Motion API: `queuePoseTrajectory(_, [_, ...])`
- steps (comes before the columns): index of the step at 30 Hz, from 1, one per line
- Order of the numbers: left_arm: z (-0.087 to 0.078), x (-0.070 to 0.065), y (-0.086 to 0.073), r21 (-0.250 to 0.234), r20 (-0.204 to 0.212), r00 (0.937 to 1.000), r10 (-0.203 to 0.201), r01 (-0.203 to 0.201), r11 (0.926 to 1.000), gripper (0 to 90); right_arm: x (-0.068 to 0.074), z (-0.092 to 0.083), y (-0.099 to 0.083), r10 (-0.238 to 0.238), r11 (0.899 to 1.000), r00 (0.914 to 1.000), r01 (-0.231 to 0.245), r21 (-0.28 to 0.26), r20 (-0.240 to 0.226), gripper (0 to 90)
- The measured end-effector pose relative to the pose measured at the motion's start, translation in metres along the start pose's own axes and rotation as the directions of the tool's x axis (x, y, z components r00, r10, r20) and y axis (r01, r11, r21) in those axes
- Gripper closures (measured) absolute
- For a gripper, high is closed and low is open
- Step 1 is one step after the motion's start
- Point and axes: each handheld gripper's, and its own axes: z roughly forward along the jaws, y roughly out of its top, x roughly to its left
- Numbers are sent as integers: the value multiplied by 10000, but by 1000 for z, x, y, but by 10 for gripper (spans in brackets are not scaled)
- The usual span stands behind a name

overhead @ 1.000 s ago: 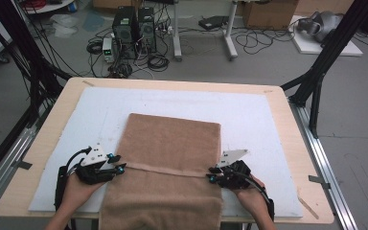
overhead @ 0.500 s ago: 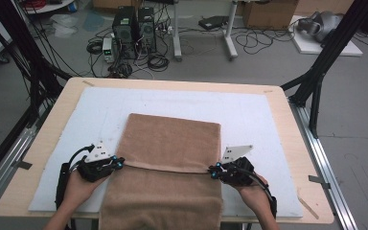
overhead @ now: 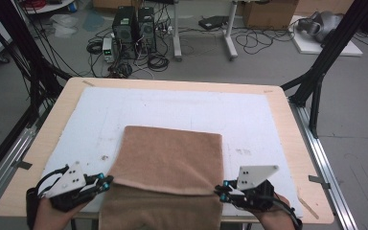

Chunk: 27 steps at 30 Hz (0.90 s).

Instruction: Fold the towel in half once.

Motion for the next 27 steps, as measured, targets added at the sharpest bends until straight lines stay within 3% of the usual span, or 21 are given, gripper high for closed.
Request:
queuePoseTrajectory(2, [-1, -2, 0, -47, -15, 9999, -101, 101, 9999, 734, 3, -2, -1, 79, 9999, 10000, -80, -141, -39, 692])
queuePoseTrajectory(5, [7, 8, 0, -6, -288, 9995, -128, 127, 9999, 686, -7, 0, -3, 397, 9987, 9990, -391, -312, 201, 615])
queuePoseTrajectory(9, [31, 31, -1, 18, -720, 9968, -336, 338, 9994, 639, -37, 13, -9, 1059, 9942, 9897, -1034, -301, 967, 533])
queuePoseTrajectory(14, [69, 61, -4, 416, -1283, 9901, -578, 636, 9971, 599, -82, 39, -22, 1876, 9816, 9650, -1909, 8, 1832, 484])
queuePoseTrajectory(18, [89, 81, -10, 1139, -1797, 9803, -818, 1033, 9881, 550, -106, 59, -34, 2385, 9692, 9507, -2458, 128, 1983, 455])
queuePoseTrajectory(21, [96, 91, -16, 1523, -1785, 9766, -1201, 1480, 9772, 523, -115, 73, -40, 2444, 9611, 9428, -2665, 724, 2268, 437])
queuePoseTrajectory(24, [102, 97, -22, 2033, -1670, 9759, -1406, 1736, 9636, 509, -120, 81, -44, 2507, 9552, 9398, -2791, 983, 2322, 426])
queuePoseTrajectory(27, [104, 102, -26, 1913, -1380, 9732, -1840, 2084, 9592, 516, -124, 83, -49, 3197, 9361, 9241, -3423, 811, 2093, 424])
